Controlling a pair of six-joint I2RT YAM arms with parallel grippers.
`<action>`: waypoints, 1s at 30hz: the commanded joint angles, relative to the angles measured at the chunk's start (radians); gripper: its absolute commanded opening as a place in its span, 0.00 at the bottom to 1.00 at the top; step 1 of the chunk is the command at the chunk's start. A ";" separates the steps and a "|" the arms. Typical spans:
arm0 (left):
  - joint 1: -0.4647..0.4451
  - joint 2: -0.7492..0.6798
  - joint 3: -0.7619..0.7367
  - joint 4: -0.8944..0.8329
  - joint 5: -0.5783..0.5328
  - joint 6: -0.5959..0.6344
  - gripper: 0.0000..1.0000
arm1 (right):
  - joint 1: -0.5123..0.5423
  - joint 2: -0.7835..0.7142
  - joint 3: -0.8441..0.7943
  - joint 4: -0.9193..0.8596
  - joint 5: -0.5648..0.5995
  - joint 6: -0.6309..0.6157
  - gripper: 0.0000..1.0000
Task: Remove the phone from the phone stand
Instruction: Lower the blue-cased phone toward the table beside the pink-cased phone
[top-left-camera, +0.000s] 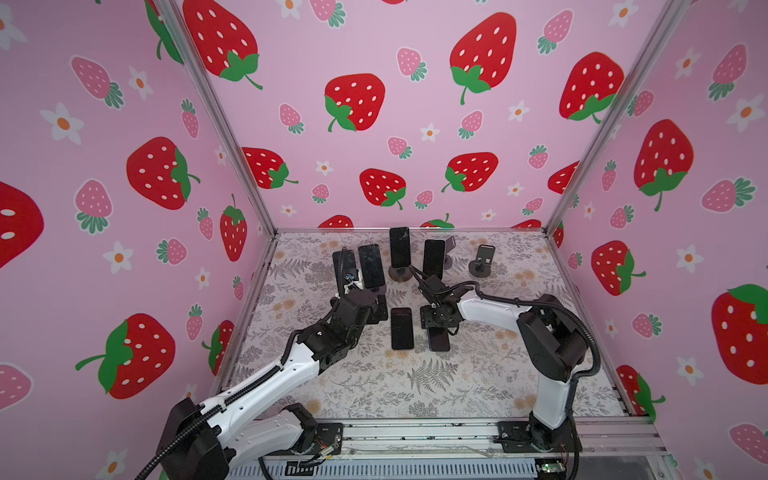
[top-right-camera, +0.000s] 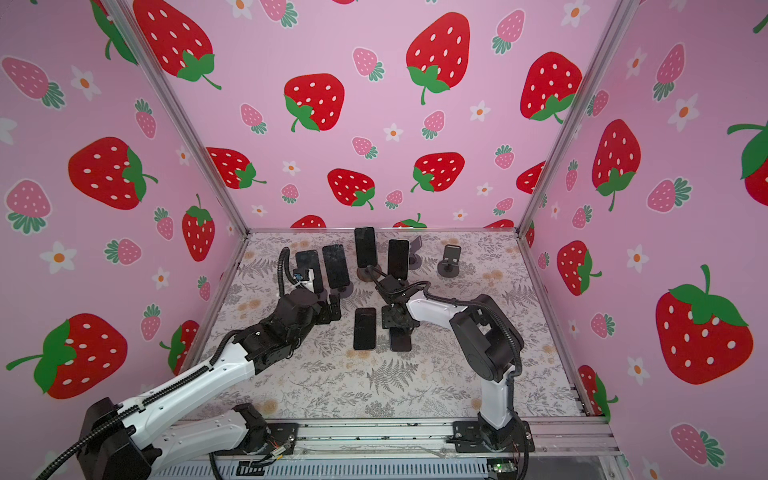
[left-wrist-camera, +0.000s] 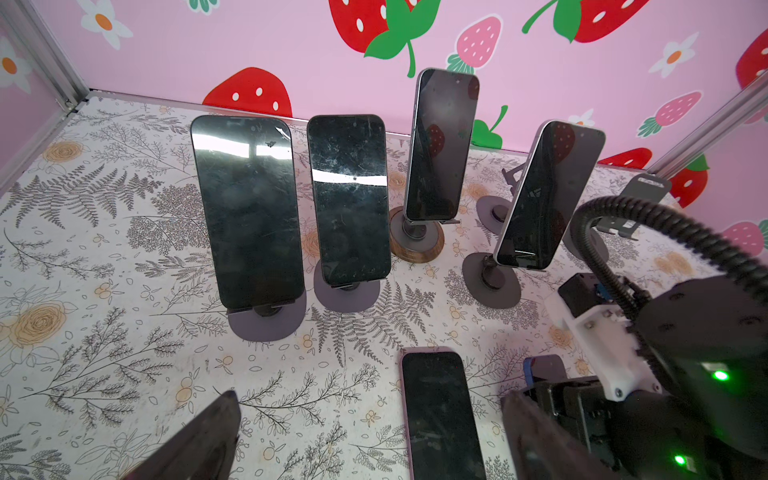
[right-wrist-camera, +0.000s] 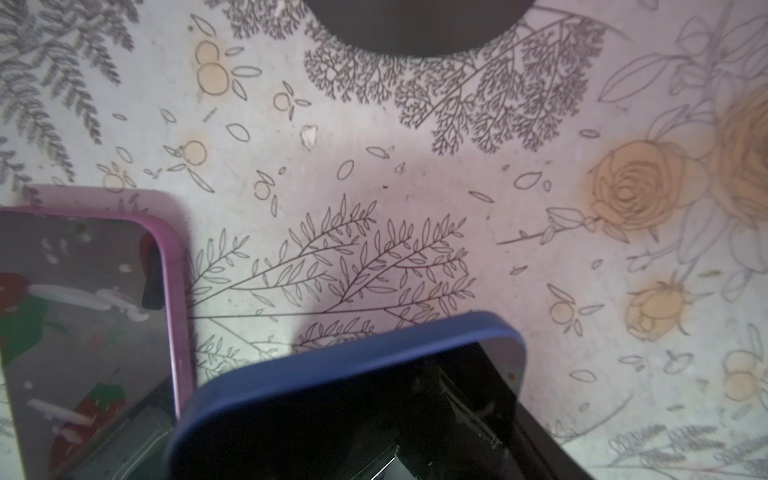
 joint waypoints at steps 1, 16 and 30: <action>0.004 0.006 0.026 -0.006 0.004 -0.008 0.99 | 0.004 0.039 -0.008 -0.017 -0.024 0.006 0.61; 0.005 -0.018 0.013 -0.015 0.020 -0.036 0.99 | -0.057 0.055 -0.027 0.003 -0.161 -0.080 0.64; 0.006 -0.038 -0.005 -0.011 0.028 -0.077 1.00 | -0.117 0.040 -0.052 0.006 -0.260 -0.133 0.66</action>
